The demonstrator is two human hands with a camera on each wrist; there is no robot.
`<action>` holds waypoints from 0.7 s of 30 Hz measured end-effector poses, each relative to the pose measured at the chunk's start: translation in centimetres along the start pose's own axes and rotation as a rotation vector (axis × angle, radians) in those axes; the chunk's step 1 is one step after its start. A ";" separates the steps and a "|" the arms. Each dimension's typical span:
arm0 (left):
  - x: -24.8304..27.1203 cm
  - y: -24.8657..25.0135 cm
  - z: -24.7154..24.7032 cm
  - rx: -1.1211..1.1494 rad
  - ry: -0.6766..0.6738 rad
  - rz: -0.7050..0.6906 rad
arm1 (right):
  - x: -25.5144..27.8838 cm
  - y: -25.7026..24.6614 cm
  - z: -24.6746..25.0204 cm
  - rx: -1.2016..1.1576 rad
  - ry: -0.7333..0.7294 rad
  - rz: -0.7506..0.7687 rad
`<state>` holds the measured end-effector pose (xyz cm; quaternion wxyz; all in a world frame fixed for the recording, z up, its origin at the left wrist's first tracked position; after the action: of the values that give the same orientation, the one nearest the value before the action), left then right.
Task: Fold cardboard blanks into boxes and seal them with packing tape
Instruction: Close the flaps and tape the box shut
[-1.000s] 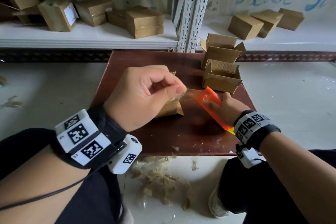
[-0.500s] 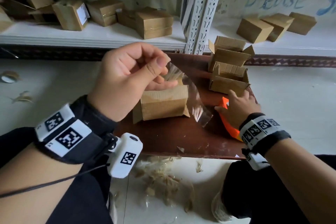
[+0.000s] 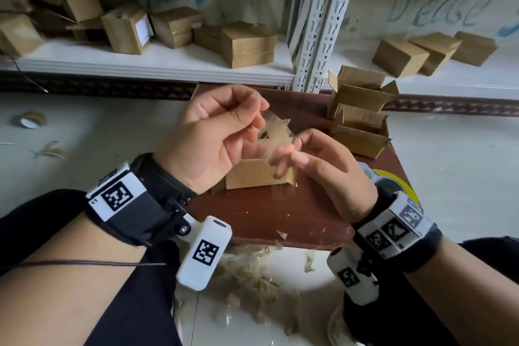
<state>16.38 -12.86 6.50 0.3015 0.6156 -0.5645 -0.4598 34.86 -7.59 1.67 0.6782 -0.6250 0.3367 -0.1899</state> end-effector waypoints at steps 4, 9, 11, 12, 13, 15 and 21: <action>-0.4 0.9 1.1 0.081 -0.076 -0.054 | -0.5 -0.7 1.3 0.025 0.065 -0.025; -0.5 2.3 2.5 0.054 -0.081 -0.122 | -0.8 -1.7 3.6 0.306 0.046 -0.156; -0.5 2.6 3.2 0.029 -0.042 -0.129 | -1.0 -2.3 4.4 0.402 0.034 -0.199; -0.5 2.8 3.6 0.026 -0.022 -0.130 | -1.1 -2.5 4.8 0.443 0.025 -0.222; -0.5 2.8 4.0 0.020 -0.007 -0.133 | -1.2 -2.8 5.1 0.476 0.018 -0.254; -0.5 3.0 4.7 -0.010 0.025 -0.137 | -1.4 -2.9 5.9 0.507 -0.001 -0.301; -0.9 3.5 6.6 -0.051 0.231 -0.163 | -2.6 -2.8 8.5 0.635 0.058 -0.340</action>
<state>9.01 -11.65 7.21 0.3417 0.7003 -0.4623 -0.4232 39.39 -0.07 4.89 0.7875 -0.4244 0.1711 -0.4129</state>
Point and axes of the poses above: each hand's wrist, its own x-axis away from the middle knuckle, its own z-axis out of the back of the hand, y = z × x, the point moved 3 cm from there along -x, towards the middle knuckle, and after that the axes turned 4 degrees about -y, right-handed, at the moved point
